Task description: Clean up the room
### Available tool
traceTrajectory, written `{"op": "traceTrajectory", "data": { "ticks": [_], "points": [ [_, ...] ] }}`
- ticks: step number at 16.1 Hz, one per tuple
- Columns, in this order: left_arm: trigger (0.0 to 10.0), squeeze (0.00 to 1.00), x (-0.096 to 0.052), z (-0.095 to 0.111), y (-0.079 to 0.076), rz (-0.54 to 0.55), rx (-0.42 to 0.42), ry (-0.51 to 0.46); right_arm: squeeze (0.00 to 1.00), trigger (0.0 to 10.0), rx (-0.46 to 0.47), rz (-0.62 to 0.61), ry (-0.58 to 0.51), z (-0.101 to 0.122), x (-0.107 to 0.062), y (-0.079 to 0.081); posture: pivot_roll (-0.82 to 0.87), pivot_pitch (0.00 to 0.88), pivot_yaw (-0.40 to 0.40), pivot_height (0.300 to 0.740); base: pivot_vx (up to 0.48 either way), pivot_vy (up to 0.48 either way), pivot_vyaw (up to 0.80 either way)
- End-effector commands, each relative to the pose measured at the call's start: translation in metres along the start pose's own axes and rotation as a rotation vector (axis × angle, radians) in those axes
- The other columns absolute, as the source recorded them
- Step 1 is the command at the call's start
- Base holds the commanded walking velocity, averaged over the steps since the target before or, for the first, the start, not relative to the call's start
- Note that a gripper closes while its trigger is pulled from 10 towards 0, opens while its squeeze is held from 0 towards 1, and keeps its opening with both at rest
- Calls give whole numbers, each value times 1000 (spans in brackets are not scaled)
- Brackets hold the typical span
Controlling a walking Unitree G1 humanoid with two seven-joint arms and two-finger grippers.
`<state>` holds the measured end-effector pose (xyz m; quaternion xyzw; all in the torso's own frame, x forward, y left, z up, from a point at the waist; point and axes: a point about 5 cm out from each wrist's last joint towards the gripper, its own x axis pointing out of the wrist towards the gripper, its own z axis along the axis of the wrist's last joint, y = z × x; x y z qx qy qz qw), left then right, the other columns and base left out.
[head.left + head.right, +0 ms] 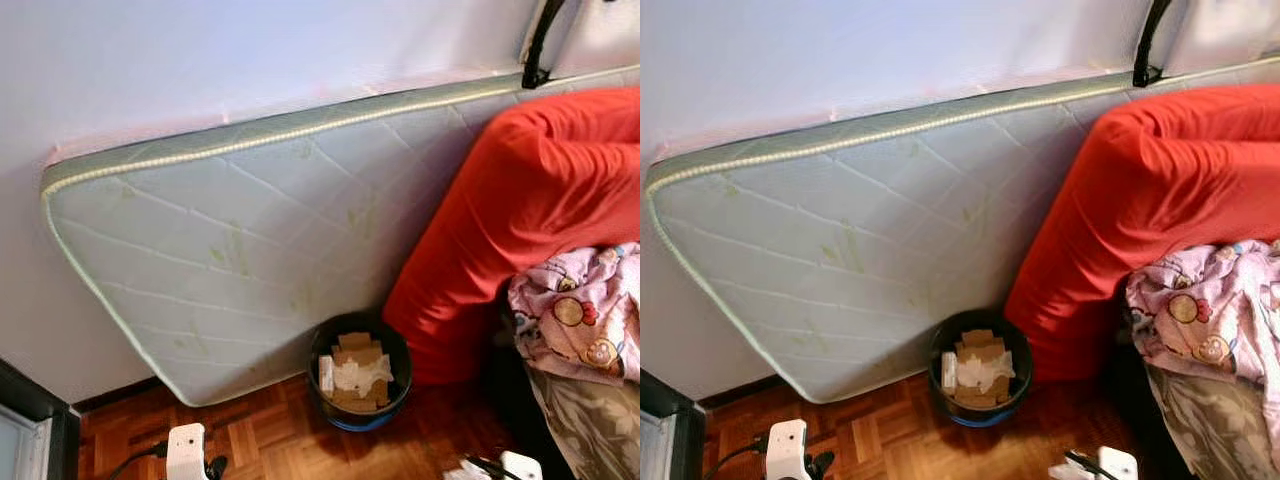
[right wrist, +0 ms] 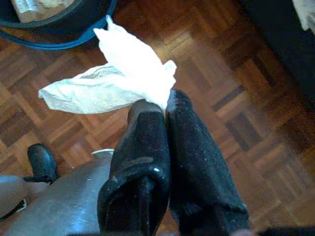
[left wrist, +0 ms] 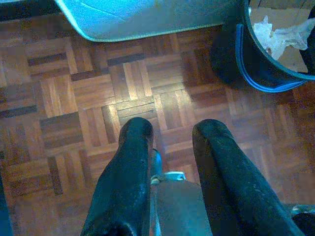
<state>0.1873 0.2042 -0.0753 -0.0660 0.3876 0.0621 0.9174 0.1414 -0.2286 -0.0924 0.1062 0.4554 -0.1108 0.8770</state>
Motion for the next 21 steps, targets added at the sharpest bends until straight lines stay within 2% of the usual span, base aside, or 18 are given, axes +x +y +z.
{"op": "traceTrajectory", "data": {
  "ticks": [1, 5, 7, 9, 14, 15, 18, 21],
  "points": [
    [10000, 0, -1, -4, 3, 11, 4, 10, 0, 10000, 8, 12, 2, -4, -1, 2, 24, 61, -19, 740, 289, 0, 0],
    [10000, 0, -1, -4, 3, 12, 2, 10, 0, 10000, -3, 24, 0, -5, -1, 5, 23, 61, -21, 740, 286, 0, 0],
    [10000, 0, -1, -3, 2, 11, 2, 9, 0, 10000, -28, 52, -7, -1, 2, 18, 22, 60, -21, 740, 287, 0, 0],
    [10000, 0, -1, -3, 1, 10, 1, 8, 0, 10000, -38, 72, -18, 1, 3, 22, 22, 60, -21, 740, 285, 0, 0],
    [10000, 0, -1, -3, 1, 9, 2, 6, 0, 10000, -36, 89, -23, -1, 1, 13, 23, 60, -21, 740, 286, 0, 800],
    [10000, 0, -1, -2, 1, 8, 2, 0, 0, 10000, -42, 113, -21, -1, 2, 24, 22, 61, -20, 740, 0, 0, 0],
    [10000, 0, 1, 5, -2, -4, 6, -31, 0, 10000, -93, 202, -43, 8, 8, 68, 21, 63, -19, 740, 0, 0, 0],
    [10000, 0, 2, 9, -5, -11, 6, -39, 0, 10000, -99, 213, -46, 12, 9, 84, 22, 62, -19, 740, 0, 0, 0]
  ]
}}
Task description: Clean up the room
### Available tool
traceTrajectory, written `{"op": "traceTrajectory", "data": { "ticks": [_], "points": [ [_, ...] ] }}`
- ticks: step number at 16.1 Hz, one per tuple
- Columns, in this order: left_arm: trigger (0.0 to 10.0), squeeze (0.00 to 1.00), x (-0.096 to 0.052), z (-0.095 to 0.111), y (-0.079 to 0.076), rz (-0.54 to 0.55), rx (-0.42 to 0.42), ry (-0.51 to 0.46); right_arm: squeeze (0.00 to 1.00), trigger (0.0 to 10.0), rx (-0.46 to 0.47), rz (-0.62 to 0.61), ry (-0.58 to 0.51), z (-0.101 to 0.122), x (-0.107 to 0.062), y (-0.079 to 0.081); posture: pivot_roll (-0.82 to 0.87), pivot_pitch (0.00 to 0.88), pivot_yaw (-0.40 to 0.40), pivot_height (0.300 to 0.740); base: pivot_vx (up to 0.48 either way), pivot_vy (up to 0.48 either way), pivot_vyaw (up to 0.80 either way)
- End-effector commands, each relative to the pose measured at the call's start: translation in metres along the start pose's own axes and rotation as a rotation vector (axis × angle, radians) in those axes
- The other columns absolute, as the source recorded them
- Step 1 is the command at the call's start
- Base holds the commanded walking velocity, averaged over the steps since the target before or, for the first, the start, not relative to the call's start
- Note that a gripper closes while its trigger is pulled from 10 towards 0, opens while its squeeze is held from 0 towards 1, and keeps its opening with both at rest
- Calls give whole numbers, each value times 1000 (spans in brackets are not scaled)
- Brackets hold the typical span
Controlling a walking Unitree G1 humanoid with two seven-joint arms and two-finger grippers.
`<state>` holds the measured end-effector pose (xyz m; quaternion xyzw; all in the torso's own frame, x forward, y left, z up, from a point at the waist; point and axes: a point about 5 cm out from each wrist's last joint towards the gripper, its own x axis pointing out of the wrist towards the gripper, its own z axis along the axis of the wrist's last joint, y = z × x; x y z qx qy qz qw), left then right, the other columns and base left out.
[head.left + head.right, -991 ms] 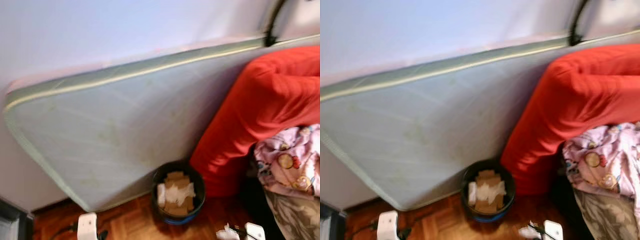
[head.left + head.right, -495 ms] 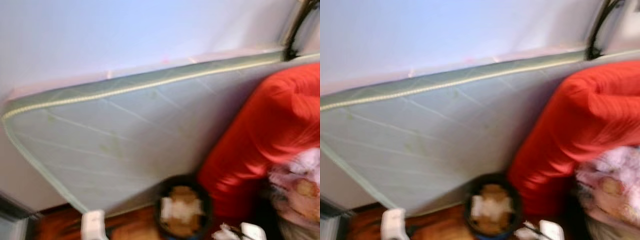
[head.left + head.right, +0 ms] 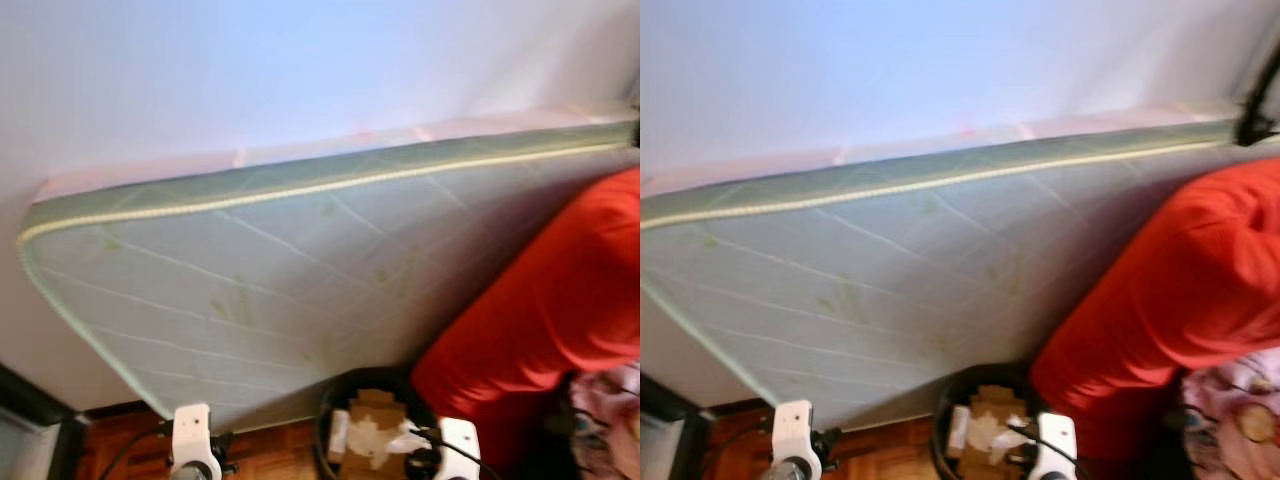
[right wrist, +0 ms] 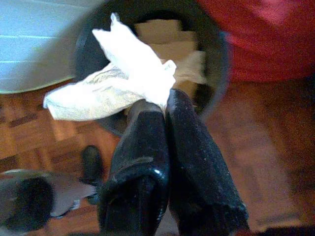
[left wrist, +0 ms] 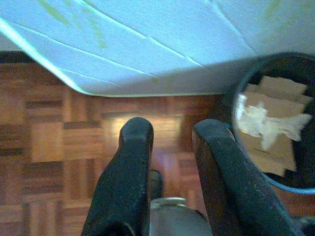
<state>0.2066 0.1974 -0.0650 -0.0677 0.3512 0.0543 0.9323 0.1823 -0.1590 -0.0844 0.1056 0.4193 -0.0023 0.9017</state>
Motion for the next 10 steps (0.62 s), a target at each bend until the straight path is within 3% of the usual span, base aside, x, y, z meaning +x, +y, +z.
{"op": "traceTrajectory", "data": {
  "ticks": [1, 2, 3, 4, 7, 10],
  "points": [
    [10000, 0, -4, -10, 5, 9, 6, 37, 0, 10000, -9, 12, 18, -3, 1, 9, 24, 62, -19, 740, 0, 0, 0],
    [10000, 0, -3, -10, 4, 8, 7, 35, 0, 10000, -19, 14, 20, -3, 2, 15, 23, 62, -18, 740, 0, 0, 0],
    [10000, 0, -3, -10, 4, 8, 7, 36, 0, 10000, -20, 8, 21, -3, 1, 9, 23, 62, -18, 740, 0, 0, 0],
    [10000, 0, -4, -10, 4, 10, 8, 36, 0, 10000, -24, -4, 19, -3, 0, 0, 23, 62, -18, 740, 0, 0, 644],
    [10000, 0, -4, -11, 5, 12, 12, 38, 0, 10000, -11, -16, 15, 1, 0, -5, 22, 59, -16, 740, 0, 0, 800],
    [10000, 0, -4, -10, 6, 10, 15, 35, 0, 10000, 9, -24, 8, 6, 1, -6, 21, 50, -13, 740, 0, 0, 0]
  ]
}}
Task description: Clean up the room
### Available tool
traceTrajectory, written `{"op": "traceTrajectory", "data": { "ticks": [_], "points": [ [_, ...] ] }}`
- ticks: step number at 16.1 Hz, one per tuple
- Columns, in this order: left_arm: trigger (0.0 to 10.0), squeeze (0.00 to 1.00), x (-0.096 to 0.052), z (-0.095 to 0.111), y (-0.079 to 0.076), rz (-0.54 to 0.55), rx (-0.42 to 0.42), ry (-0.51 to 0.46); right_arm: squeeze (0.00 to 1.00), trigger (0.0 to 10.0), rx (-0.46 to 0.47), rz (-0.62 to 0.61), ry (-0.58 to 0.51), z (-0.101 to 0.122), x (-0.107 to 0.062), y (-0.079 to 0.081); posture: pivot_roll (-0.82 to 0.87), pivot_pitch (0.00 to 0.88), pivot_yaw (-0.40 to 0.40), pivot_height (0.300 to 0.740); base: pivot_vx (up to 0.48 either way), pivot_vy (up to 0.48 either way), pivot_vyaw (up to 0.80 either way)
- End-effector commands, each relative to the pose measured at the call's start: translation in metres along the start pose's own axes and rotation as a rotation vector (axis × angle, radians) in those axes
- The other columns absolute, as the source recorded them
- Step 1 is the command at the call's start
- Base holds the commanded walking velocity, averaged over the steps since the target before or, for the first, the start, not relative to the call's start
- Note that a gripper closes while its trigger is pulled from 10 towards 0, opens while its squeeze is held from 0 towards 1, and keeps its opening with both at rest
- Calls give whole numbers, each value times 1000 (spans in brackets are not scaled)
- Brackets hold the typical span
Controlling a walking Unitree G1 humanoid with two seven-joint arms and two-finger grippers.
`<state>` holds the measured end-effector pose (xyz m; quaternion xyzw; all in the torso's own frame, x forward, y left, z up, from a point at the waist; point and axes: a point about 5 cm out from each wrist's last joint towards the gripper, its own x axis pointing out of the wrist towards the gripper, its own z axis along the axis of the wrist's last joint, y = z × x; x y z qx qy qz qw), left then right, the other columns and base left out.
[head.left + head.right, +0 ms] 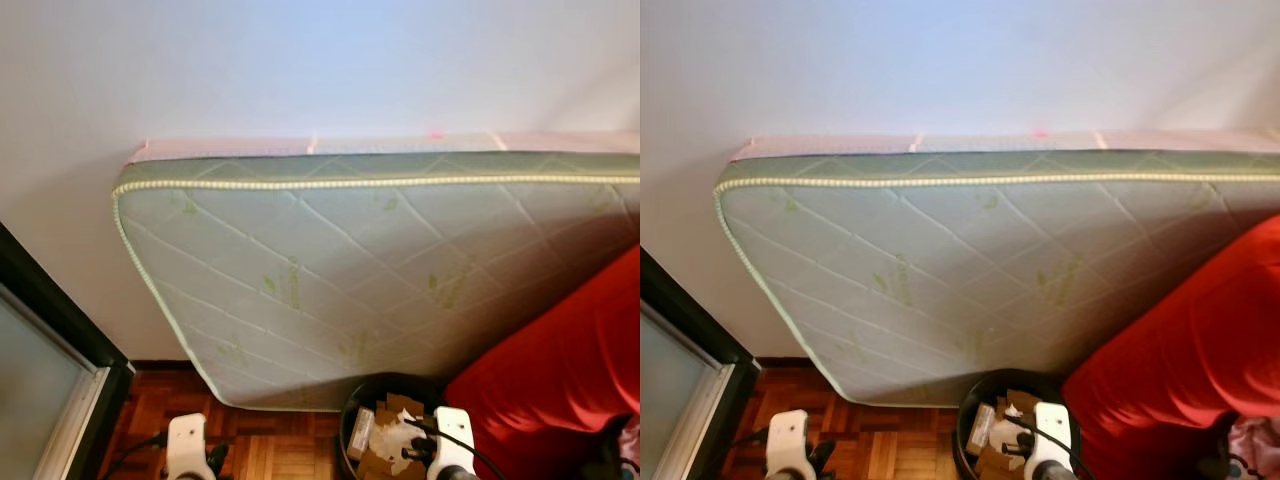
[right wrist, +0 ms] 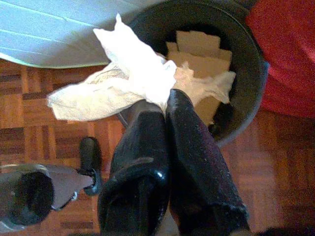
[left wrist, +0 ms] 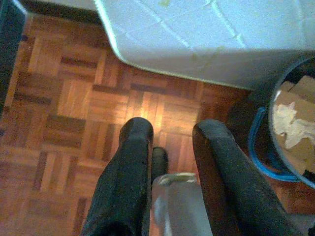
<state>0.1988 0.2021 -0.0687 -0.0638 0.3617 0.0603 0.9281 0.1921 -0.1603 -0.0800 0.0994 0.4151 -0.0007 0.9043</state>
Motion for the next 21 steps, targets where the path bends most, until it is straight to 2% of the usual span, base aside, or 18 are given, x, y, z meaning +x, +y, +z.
{"op": "traceTrajectory", "data": {
  "ticks": [1, 4, 6, 8, 9, 11, 12, 14, 15, 17, 18, 19, 21],
  "points": [
    [10000, 0, -1, -2, 0, -8, 13, 9, 0, 10000, 23, -22, 16, -6, -2, -6, 22, 49, -12, 740, 0, 0, 0],
    [10000, 0, 2, 10, -4, -27, 23, -53, 0, 10000, 35, -24, -18, -3, -2, -6, 22, 56, -13, 740, 0, 0, 0],
    [10000, 0, 4, 33, -3, -33, 37, -175, 0, 10000, 23, -6, -98, 12, 0, -5, 21, 66, -14, 740, 0, 0, 0],
    [10000, 0, 4, 58, -1, -46, 119, -303, 0, 10000, 22, 19, -192, 34, 2, -2, 22, 72, -13, 740, 0, 0, 0],
    [10000, 0, 2, 79, 2, -47, 128, -408, 0, 10000, 11, 42, -251, 51, 4, 2, 21, 75, -14, 740, 0, 0, 0],
    [10000, 0, -3, 103, 7, -34, 137, -526, 0, 10000, 0, 65, -309, 64, 4, 5, 24, 76, -16, 740, 0, 0, 0],
    [10000, 0, -4, 108, 7, -32, 147, -550, 0, 10000, -2, 68, -323, 68, 4, 6, 24, 76, -16, 740, 0, 0, 0],
    [10000, 0, -14, 134, 10, -1, 159, -693, 0, 10000, 1, 82, -392, 82, 4, 11, 31, 82, -24, 740, 0, 0, 0],
    [10000, 0, -17, 142, 7, -10, 152, -732, 0, 10000, 0, 88, -416, 86, 3, 13, 34, 85, -28, 740, 0, 0, 0],
    [10000, 0, -20, 158, -10, -73, 137, -789, 0, 10000, 9, 94, -477, 95, 2, 17, 34, 90, -34, 740, 0, 0, 0],
    [10000, 0, -21, 159, -13, -79, 137, -795, 0, 10000, 8, 94, -485, 96, 2, 17, 33, 91, -36, 740, 0, 0, 0],
    [10000, 0, -22, 162, -22, -111, 120, -806, 0, 10000, 6, 103, -532, 103, 0, 21, 36, 97, -41, 740, 0, 0, 0],
    [10000, 0, -24, 154, -27, -132, 116, -790, 0, 10000, -5, 99, -598, 112, -3, 23, 39, 104, -47, 740, 0, 0, 0]
  ]
}}
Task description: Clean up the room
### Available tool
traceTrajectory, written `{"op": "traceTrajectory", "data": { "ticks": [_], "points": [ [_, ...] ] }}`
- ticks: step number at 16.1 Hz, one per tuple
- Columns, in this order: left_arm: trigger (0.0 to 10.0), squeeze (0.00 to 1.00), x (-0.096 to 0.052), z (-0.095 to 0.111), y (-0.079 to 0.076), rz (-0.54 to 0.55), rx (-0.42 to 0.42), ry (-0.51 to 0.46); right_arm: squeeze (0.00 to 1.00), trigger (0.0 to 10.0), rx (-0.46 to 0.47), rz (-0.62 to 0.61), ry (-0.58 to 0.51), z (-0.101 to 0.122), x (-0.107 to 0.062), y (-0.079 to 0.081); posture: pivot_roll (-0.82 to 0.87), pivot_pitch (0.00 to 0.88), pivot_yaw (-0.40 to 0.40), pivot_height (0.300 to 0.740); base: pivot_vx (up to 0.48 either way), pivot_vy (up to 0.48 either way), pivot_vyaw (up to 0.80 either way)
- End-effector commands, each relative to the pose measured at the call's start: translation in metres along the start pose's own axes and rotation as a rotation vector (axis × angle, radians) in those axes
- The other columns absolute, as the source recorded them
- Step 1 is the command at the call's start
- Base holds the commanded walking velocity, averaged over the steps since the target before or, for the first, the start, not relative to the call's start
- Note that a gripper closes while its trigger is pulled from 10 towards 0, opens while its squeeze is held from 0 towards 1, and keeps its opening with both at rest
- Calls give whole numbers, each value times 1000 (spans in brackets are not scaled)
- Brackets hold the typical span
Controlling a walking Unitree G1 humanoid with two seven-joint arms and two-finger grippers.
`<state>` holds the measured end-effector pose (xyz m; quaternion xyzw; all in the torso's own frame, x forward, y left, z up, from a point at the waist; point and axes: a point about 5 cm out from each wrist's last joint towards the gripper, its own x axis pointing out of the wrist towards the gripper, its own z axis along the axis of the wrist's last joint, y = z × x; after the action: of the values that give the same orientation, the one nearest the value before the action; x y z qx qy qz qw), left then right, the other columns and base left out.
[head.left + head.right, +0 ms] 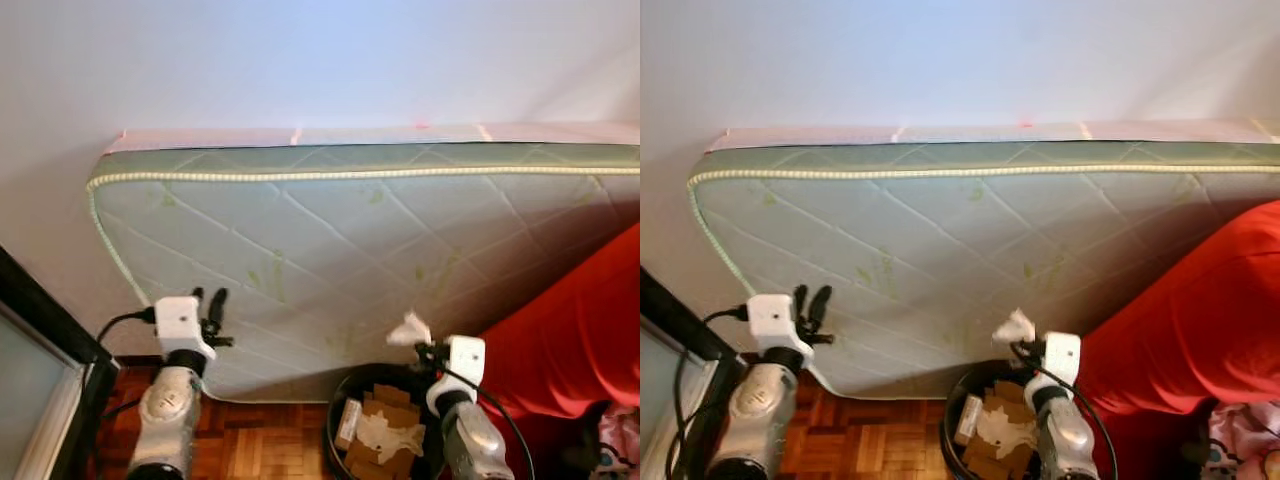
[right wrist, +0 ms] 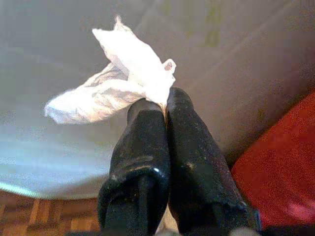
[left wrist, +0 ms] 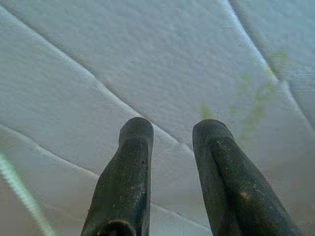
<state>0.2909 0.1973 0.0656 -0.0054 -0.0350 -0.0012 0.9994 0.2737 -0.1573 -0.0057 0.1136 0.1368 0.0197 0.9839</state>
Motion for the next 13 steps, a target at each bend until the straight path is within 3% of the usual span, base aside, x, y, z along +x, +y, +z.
{"op": "traceTrajectory", "data": {
  "ticks": [1, 3, 6, 11, 13],
  "points": [
    [10000, 0, -6, -4, 1, 2, -4, 23, 0, 10000, -4, -9, -39, 6, 1, 0, 40, 107, -51, 740, 0, 0, 0],
    [10000, 0, -16, -5, -3, -19, -5, 33, 0, 10000, -31, -48, -109, 14, -1, -5, 49, 112, -56, 740, 0, 0, 0],
    [10000, 0, -20, -1, -4, -31, -2, 29, 0, 10000, -39, -38, -154, 20, -4, -3, 55, 117, -60, 740, 0, 0, 0],
    [10000, 0, -17, 5, -2, -18, -24, 41, 0, 10000, -56, -58, -137, 23, -2, -1, 53, 110, -52, 740, 0, 0, 0],
    [10000, 0, -17, 6, -3, -21, -30, 45, 0, 10000, -56, -55, -116, 21, -2, 1, 51, 111, -52, 720, 0, 0, 0]
  ]
}}
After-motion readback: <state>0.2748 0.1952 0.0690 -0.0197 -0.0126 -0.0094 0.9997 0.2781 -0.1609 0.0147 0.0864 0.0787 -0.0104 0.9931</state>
